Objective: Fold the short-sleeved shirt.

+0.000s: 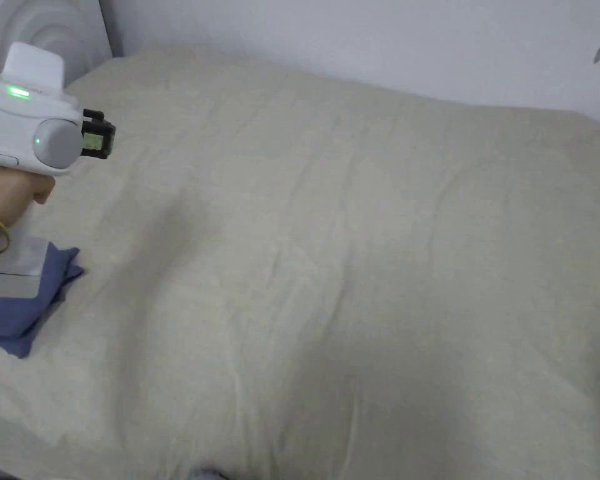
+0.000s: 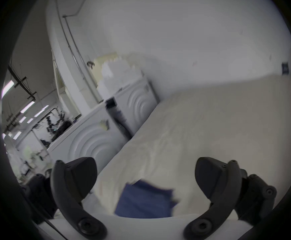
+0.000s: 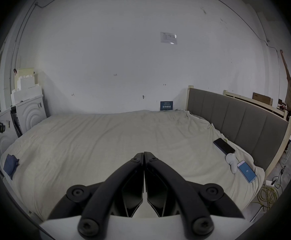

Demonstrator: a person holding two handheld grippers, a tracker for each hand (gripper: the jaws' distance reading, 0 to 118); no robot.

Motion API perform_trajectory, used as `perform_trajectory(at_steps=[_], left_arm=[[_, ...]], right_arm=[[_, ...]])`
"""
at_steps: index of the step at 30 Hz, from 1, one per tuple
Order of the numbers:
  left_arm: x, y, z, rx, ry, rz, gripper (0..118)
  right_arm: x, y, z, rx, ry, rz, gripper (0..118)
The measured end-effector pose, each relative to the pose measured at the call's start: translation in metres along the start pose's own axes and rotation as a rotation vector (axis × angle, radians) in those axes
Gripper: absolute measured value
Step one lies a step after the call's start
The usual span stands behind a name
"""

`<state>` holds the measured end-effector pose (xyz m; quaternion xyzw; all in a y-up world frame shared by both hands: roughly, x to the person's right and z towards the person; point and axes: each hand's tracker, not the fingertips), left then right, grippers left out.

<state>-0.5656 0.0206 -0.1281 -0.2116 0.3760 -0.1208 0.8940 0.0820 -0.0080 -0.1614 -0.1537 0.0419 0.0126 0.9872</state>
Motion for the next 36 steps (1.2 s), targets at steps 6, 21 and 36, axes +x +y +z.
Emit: perform_trajectory(at_steps=[6,21,36], left_arm=[[0.07,0.028,0.084,0.211,-0.219,0.119,49],[0.195,-0.025,0.205,0.328,-0.494,0.236,0],[0.217,-0.095,0.222,0.248,-0.563,0.221,0]], right_arm=[[0.014,0.008,0.011,0.047,0.024,-0.008,0],[0.011,-0.027,0.017,0.109,0.078,-0.016,0],[-0.006,-0.071,0.03,0.081,0.112,-0.005,0]])
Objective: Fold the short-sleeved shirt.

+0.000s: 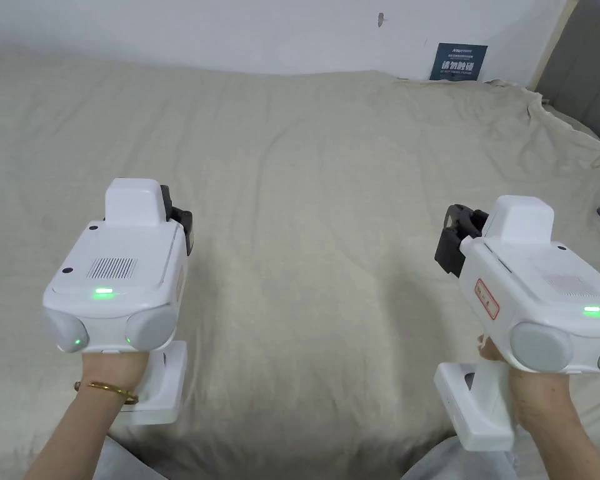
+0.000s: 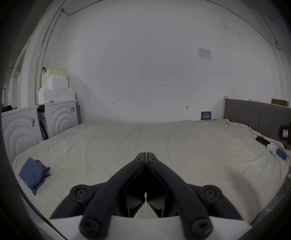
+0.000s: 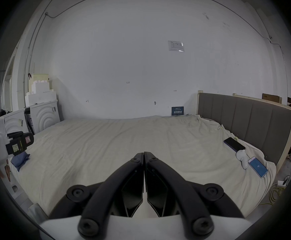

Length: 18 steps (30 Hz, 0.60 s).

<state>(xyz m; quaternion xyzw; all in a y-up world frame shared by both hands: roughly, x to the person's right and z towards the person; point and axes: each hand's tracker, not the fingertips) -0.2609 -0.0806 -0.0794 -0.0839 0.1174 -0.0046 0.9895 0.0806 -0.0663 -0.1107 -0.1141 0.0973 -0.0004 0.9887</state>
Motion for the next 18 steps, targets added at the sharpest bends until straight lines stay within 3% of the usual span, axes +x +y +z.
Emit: perform_trajectory(at_steps=[18], left_arm=[[-0.001,-0.021,0.009,-0.049,-0.026,0.026,0]], right_arm=[[-0.009,-0.01,0.004,-0.002,0.025,-0.009,0]])
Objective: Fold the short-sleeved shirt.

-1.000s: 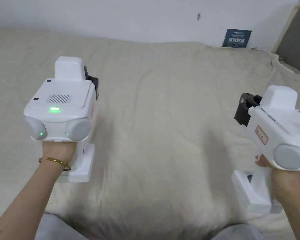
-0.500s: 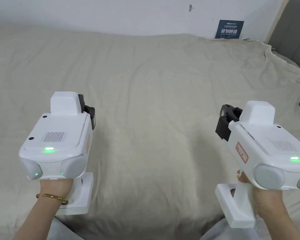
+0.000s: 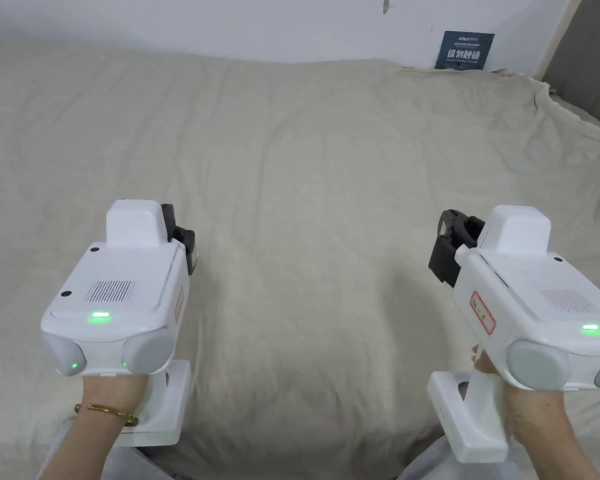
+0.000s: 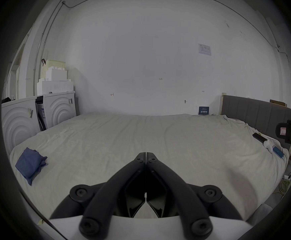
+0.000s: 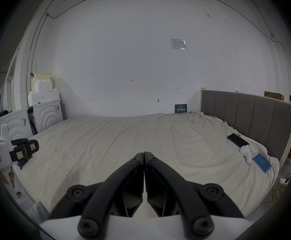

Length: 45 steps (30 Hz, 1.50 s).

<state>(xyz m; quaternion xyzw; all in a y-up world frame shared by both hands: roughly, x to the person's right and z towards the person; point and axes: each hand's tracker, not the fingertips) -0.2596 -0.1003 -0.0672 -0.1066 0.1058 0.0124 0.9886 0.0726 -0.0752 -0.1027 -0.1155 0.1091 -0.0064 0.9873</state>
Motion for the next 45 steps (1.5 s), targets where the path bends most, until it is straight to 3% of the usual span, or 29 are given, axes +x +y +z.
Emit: perform_trajectory(at_steps=[45], left_arm=[[0.011,0.006,0.009,0.041,-0.011,-0.039,0]], right_arm=[[-0.006,0.005,0.009,0.039,0.012,-0.009,0]])
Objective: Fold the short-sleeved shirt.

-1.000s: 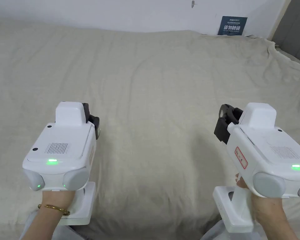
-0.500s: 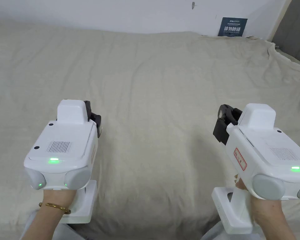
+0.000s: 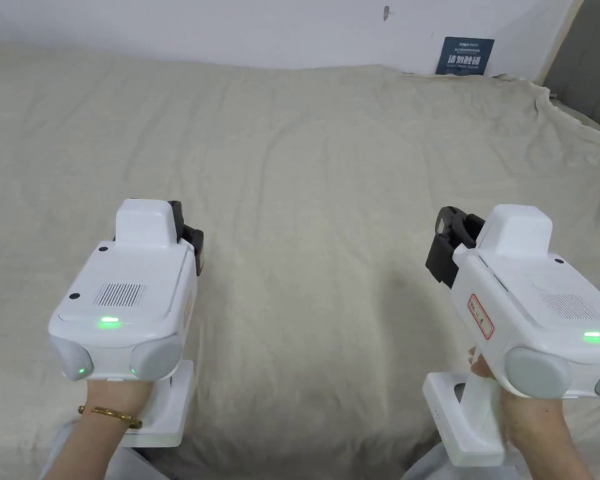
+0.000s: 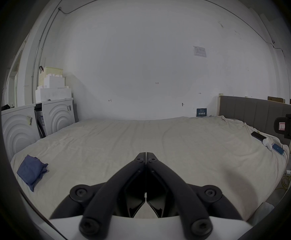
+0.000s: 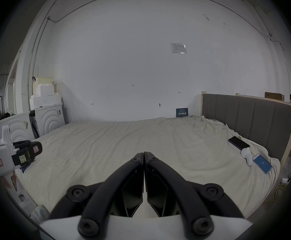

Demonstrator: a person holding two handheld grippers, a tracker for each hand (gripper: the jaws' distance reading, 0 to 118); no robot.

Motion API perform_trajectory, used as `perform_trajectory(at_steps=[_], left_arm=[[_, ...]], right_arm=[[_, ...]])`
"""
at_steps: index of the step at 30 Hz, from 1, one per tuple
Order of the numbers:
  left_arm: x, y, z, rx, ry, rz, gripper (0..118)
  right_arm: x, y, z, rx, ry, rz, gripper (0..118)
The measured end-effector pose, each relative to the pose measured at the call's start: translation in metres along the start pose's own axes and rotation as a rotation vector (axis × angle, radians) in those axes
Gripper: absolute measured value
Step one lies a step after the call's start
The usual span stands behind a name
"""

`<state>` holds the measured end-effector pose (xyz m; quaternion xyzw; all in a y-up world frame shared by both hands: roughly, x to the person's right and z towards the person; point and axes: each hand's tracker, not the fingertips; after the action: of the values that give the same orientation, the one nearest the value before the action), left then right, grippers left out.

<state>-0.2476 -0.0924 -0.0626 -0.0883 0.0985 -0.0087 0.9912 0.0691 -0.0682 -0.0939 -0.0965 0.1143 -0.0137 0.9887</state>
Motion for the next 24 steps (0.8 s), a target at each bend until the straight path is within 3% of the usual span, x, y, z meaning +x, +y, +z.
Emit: perform_trajectory(at_steps=[24], left_arm=[[0.0012,0.0029,-0.0021,0.007,-0.005,0.002,0]], right_arm=[[0.003,-0.0001,0.0,-0.004,-0.002,0.003,0]])
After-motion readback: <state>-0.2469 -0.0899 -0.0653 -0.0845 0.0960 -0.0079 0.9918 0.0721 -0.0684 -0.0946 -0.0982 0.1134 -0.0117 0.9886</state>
